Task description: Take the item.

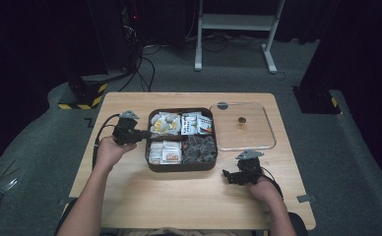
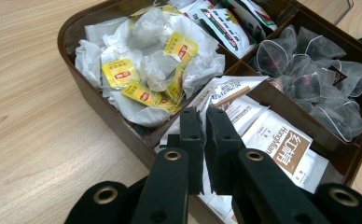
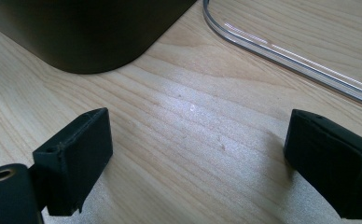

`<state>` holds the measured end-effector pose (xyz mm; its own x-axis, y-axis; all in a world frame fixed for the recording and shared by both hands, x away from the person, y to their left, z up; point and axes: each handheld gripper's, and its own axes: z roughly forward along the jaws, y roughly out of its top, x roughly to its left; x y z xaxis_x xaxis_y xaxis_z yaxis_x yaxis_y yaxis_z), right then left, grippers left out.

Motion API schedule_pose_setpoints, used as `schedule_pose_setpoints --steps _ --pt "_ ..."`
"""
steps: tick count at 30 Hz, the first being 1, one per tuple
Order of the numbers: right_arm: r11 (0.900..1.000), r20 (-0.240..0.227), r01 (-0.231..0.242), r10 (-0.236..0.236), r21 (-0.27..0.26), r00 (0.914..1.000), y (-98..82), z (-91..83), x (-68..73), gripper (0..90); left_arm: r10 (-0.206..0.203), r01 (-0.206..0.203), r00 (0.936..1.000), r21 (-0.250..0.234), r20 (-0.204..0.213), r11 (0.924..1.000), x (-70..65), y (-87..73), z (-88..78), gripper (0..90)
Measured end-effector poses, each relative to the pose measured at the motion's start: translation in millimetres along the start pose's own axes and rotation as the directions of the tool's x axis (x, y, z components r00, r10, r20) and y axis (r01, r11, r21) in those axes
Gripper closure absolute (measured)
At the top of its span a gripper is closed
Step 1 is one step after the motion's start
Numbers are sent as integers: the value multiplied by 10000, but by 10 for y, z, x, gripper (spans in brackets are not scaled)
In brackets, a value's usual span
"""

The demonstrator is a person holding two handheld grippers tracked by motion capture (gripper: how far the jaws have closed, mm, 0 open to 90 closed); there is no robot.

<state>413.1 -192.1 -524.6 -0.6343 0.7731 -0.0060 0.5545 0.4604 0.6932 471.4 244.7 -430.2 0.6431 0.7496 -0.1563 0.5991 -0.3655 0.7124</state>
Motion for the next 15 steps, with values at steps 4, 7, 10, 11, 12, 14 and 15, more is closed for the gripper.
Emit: schedule_pose_setpoints --steps 4,7,10,11,12,14,15 --pt "10000 -29 23 -23 11 10000 3 2 -3 77 -62 62 10000 -17 -65 10000 21 -18 -28 861" --pt "10000 -52 78 -78 10 10000 9 7 -8 77 -186 185 9997 -53 -128 9998 55 -42 -76 861" --pt "9999 -63 117 -117 7 9999 14 12 -11 76 -252 251 9995 -79 -168 9997 75 -57 -99 862" --pt "9999 -63 117 -117 7 9999 14 12 -11 76 -214 213 9995 -69 -235 9998 92 -67 -113 862" --pt "10000 -68 90 -90 17 9999 16 13 -10 76 -287 285 9993 -75 -236 9996 100 -76 -122 862" --pt "10000 -63 88 -88 8 9999 19 17 -10 76 -334 332 9991 -70 -270 9994 116 -91 -138 861" --pt "10000 -66 75 -75 11 9999 22 21 -9 76 -386 384 9988 -79 -313 9992 134 -106 -155 862"
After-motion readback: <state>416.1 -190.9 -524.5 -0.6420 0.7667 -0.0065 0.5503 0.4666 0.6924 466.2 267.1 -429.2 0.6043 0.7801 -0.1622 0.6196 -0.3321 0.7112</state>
